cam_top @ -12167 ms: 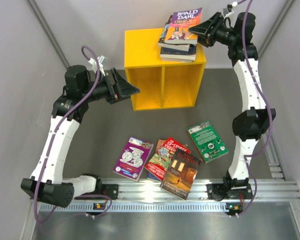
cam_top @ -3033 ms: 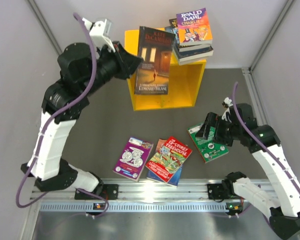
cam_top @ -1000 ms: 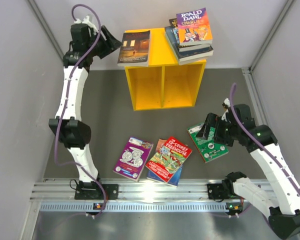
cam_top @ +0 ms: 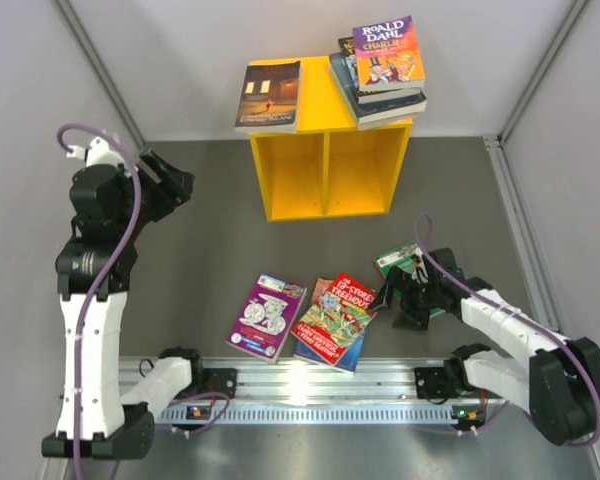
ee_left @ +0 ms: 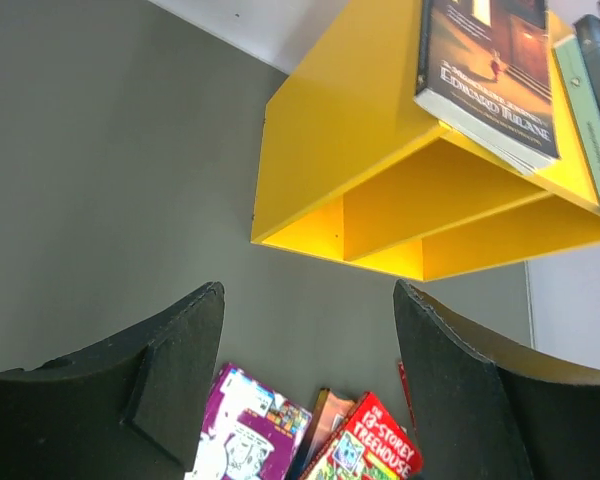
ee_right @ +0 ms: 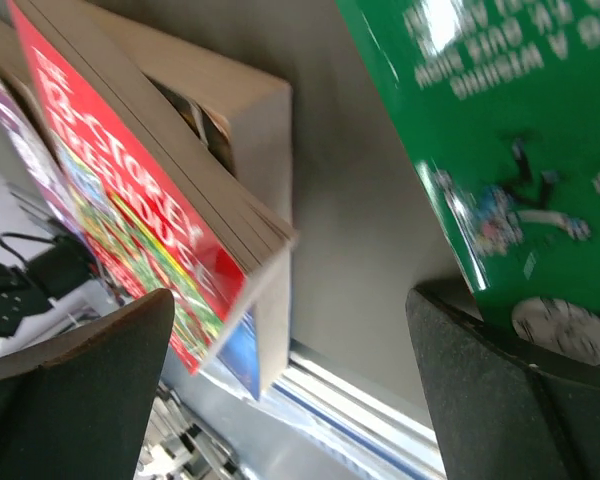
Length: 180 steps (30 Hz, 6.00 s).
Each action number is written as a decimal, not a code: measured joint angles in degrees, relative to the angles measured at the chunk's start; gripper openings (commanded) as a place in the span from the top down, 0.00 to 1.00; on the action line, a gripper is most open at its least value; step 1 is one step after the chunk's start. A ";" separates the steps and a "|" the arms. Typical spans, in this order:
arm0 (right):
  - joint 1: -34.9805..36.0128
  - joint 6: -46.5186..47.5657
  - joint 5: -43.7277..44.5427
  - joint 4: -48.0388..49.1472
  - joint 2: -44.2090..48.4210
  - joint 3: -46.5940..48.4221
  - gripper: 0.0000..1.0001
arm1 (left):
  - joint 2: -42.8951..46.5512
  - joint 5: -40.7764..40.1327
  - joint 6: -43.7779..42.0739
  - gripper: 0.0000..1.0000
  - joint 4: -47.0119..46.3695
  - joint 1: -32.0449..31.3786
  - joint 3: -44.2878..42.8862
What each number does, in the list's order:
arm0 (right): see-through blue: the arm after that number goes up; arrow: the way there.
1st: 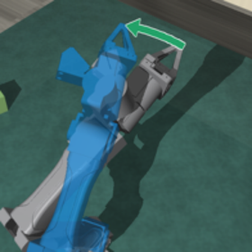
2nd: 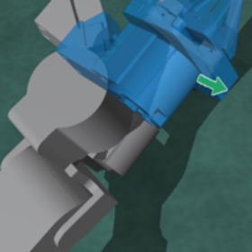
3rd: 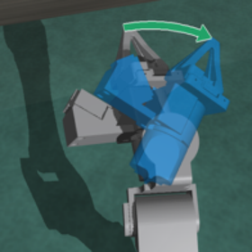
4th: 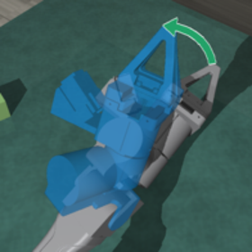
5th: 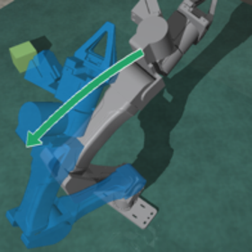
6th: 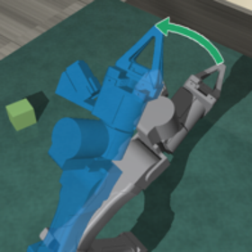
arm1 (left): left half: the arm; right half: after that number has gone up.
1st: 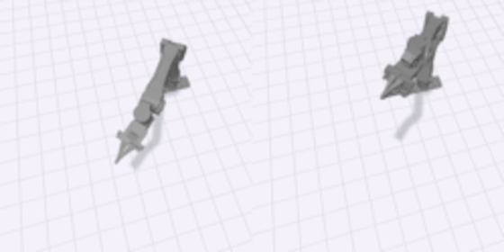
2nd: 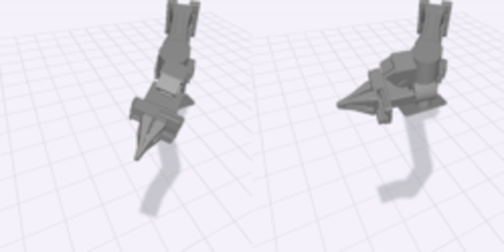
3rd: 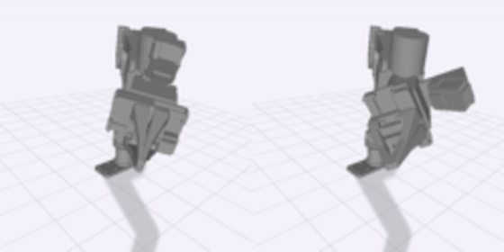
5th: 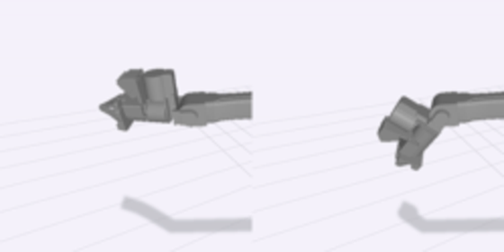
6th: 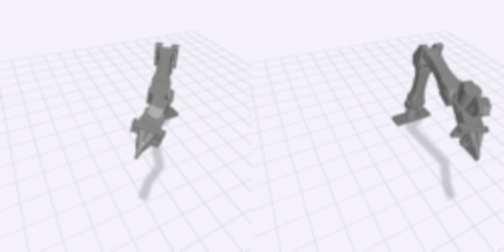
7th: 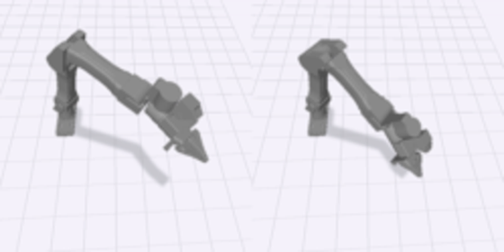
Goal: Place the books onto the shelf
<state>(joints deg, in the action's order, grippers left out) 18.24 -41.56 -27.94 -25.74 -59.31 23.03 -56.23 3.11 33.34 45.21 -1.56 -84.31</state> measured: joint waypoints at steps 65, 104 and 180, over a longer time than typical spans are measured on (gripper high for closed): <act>8.72 -9.31 -23.17 13.62 7.85 28.35 1.00 | 1.46 27.47 3.10 0.30 -11.13 -20.87 22.64; 9.01 -7.78 -20.57 15.15 1.36 28.44 1.00 | 2.43 25.53 7.32 0.40 -15.76 -36.46 25.62; -1.99 4.33 -20.33 -4.55 7.93 28.11 0.19 | -68.54 58.12 32.59 1.00 -42.25 4.39 -58.05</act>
<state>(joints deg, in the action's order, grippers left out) 16.25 -37.23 -48.27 -30.28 -51.37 51.13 -124.77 61.23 65.93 2.96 2.83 -142.37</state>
